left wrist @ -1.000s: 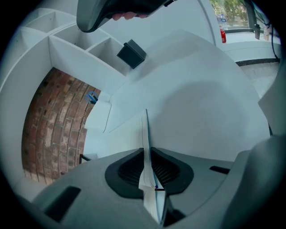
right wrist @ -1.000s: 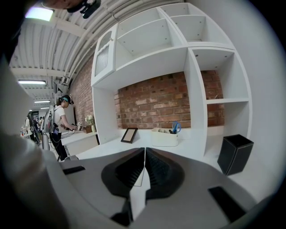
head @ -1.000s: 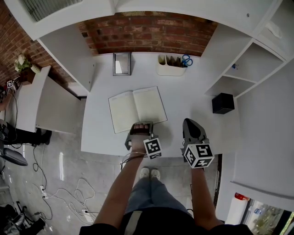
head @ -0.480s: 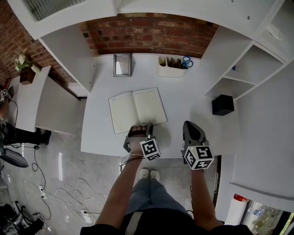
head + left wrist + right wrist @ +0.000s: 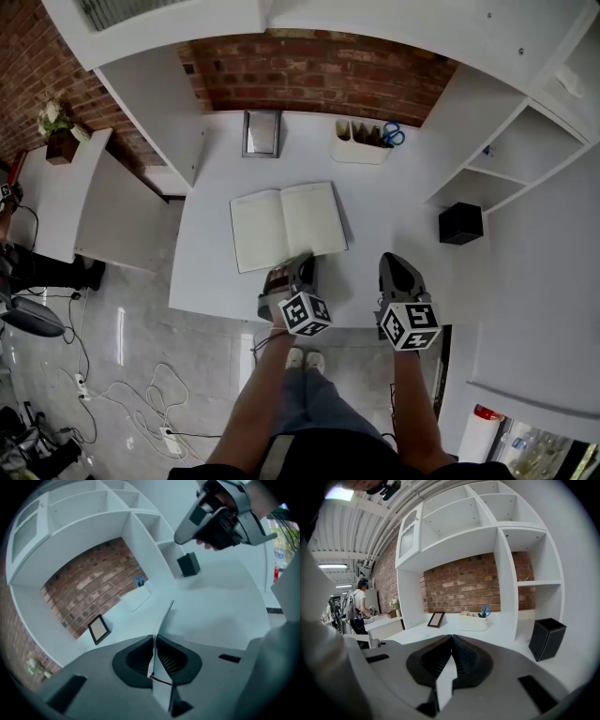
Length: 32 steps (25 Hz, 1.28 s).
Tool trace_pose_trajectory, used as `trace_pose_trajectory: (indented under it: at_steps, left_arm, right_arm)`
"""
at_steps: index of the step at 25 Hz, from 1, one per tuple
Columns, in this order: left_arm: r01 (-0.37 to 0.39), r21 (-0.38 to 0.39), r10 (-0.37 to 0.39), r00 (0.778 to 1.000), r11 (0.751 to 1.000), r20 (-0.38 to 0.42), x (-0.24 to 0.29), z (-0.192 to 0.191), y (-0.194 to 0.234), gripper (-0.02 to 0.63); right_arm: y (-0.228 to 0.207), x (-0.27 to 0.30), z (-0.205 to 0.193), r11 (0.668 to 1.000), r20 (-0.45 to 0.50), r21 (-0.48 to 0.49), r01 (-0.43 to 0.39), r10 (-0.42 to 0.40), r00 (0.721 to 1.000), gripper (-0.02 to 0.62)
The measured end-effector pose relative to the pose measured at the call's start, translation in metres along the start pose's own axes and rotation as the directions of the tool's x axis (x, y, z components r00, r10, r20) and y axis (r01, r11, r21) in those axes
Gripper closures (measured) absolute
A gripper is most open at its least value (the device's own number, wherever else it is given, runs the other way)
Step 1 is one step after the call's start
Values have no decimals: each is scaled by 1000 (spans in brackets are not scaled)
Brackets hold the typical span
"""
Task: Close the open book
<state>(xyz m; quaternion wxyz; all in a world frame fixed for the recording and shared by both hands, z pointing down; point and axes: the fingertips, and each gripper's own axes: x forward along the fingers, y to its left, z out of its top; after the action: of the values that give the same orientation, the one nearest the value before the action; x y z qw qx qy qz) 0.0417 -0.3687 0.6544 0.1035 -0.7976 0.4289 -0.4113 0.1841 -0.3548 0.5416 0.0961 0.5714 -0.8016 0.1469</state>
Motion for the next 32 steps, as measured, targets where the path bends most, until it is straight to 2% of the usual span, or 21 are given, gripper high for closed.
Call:
trace_pose_trajectory:
  at_steps: [4,7,9,14,19,26,32]
  left_arm:
    - [-26,-190,33,999,981,32,-10,-1,13,577]
    - [-33,-330,50,998,944,43,-16,-5,20,578]
    - [-34,-420,60,997,907,50,-20,-8,24,578]
    - [-34,-617,95,993,786,65,-28,-22,33,580]
    - [-47,-758,150,986,651,68,-38,-38,49,584]
    - [-77,-880,194,981,470,18,-46,-74,68,589]
    - [-115,-933,199,979,341,-48,-49,-108,85,597]
  right_arm:
    - [5,4,0,1000,-3,-2,-8,8,1000,597]
    - [9,8,0,1000,-7,-3,-17,17,1000,597]
    - [13,10,0,1000,-7,-3,-23,23,1000,597]
    - [21,16,-1,999,-9,-5,-42,42,999,597]
    - [28,21,-1,998,-15,-6,-56,56,998,597]
    - [37,27,-2,997,-29,-6,-76,76,997,597]
    - [44,31,-7,996,-42,-4,-88,88,995,597]
